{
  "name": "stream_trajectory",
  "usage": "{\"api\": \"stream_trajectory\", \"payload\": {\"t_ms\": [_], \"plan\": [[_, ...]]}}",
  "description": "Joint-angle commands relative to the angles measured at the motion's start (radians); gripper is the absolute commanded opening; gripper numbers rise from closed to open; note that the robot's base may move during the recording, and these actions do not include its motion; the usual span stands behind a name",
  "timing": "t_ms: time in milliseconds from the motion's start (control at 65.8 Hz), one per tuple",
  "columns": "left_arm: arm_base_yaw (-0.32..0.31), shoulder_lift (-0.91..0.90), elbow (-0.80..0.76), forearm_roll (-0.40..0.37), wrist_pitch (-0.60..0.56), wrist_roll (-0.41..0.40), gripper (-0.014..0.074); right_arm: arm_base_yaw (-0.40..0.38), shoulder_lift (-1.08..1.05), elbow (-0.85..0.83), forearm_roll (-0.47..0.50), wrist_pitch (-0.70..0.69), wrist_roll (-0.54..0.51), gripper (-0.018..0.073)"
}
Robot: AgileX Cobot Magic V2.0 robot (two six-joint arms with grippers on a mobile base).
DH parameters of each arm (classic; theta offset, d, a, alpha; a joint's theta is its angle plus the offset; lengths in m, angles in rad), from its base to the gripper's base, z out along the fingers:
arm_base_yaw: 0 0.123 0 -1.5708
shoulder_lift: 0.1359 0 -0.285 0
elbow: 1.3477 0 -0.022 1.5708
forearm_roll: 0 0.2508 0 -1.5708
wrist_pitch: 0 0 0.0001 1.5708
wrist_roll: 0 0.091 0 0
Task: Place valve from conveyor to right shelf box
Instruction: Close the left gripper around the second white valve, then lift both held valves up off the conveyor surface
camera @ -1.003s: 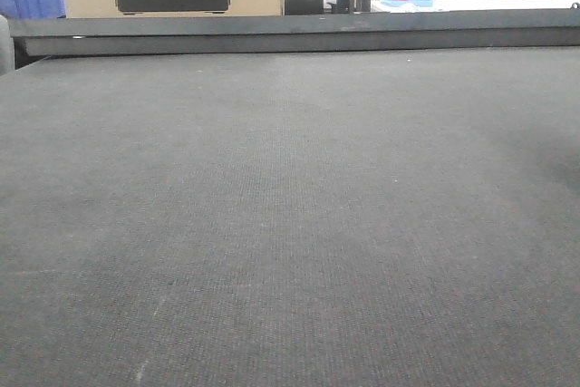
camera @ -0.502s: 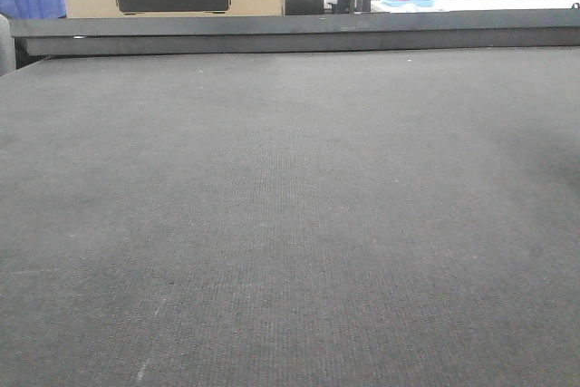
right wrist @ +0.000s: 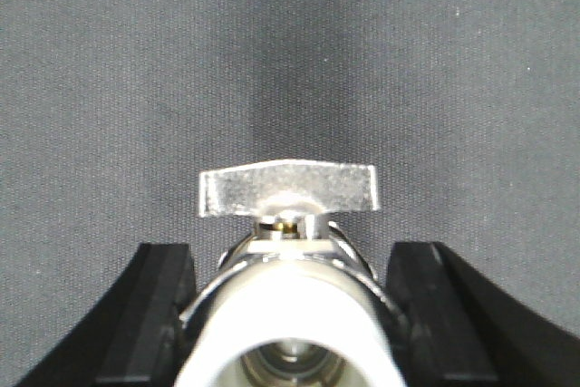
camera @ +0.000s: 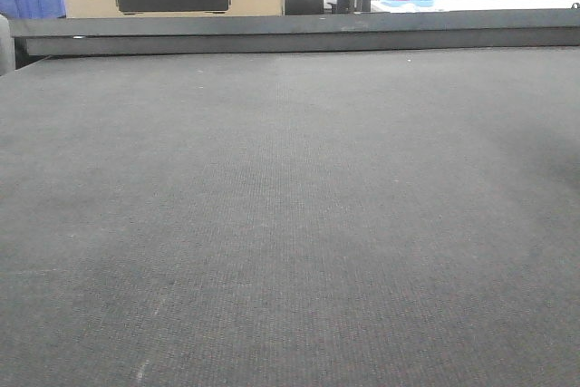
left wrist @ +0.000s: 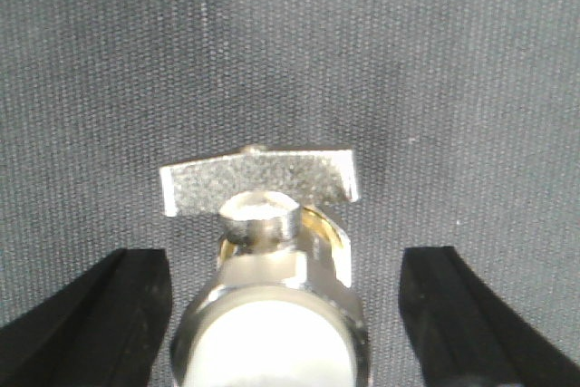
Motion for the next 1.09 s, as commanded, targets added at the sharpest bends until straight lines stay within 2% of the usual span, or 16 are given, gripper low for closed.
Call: {"api": "stream_trajectory", "payload": {"t_ms": [0, 15, 182, 198, 456, 517, 639, 715, 775, 1079], "plan": [[-0.004, -0.001, -0.007, 0.0, 0.006, -0.008, 0.0318, 0.001, -0.018, -0.006, -0.009, -0.031, -0.001, -0.0162], [-0.004, -0.001, -0.007, 0.0, 0.006, -0.008, 0.0306, 0.001, -0.018, -0.006, -0.009, -0.031, -0.001, -0.0162], [-0.004, -0.001, -0.007, 0.0, 0.005, -0.008, -0.0103, 0.001, -0.018, -0.006, -0.009, -0.033, -0.001, -0.0162], [-0.004, -0.001, -0.007, 0.0, 0.005, -0.008, -0.0116, 0.001, -0.018, -0.006, -0.009, -0.033, -0.001, -0.0162], [-0.004, -0.042, -0.007, 0.016, -0.002, 0.005, -0.0111, 0.001, -0.048, -0.006, -0.009, -0.045, -0.001, -0.0162], [-0.004, -0.085, -0.007, 0.001, -0.01, 0.046, -0.0111, 0.001, -0.071, -0.006, -0.009, -0.057, -0.001, -0.0162], [-0.004, -0.186, 0.001, -0.062, -0.044, 0.187, -0.0111, 0.001, -0.14, -0.006, -0.009, -0.089, -0.001, -0.0162], [-0.004, -0.272, 0.033, -0.136, -0.104, 0.247, -0.0111, 0.001, -0.19, -0.006, -0.009, -0.121, -0.001, -0.0162], [-0.004, -0.332, 0.065, -0.171, -0.144, 0.256, -0.0111, 0.001, -0.226, -0.004, -0.009, -0.144, -0.009, -0.0162], [-0.004, -0.675, 0.29, -0.25, -0.393, 0.256, -0.0111, 0.001, -0.368, 0.118, -0.009, -0.227, -0.018, -0.0162]]}}
